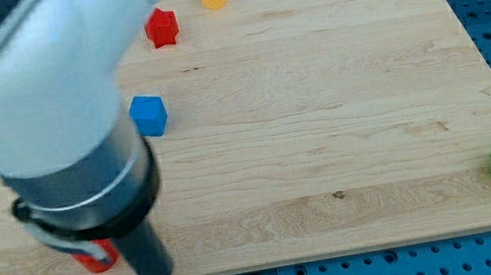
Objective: Separate red circle from the blue triangle and yellow heart
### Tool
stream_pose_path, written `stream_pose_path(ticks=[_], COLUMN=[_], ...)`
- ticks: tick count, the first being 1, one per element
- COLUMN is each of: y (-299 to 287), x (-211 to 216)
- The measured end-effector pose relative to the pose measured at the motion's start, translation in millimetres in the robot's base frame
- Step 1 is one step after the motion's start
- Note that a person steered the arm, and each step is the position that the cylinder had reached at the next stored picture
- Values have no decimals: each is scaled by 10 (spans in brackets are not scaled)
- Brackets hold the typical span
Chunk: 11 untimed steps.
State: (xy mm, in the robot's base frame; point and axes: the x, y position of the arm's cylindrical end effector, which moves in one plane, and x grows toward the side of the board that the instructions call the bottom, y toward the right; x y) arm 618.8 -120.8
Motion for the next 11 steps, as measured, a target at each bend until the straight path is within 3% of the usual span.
stream_pose_path(ticks=[2, 5, 7, 10, 11], y=[-637, -976, -881, -610, -420], x=[-1, -132, -398, -170, -277])
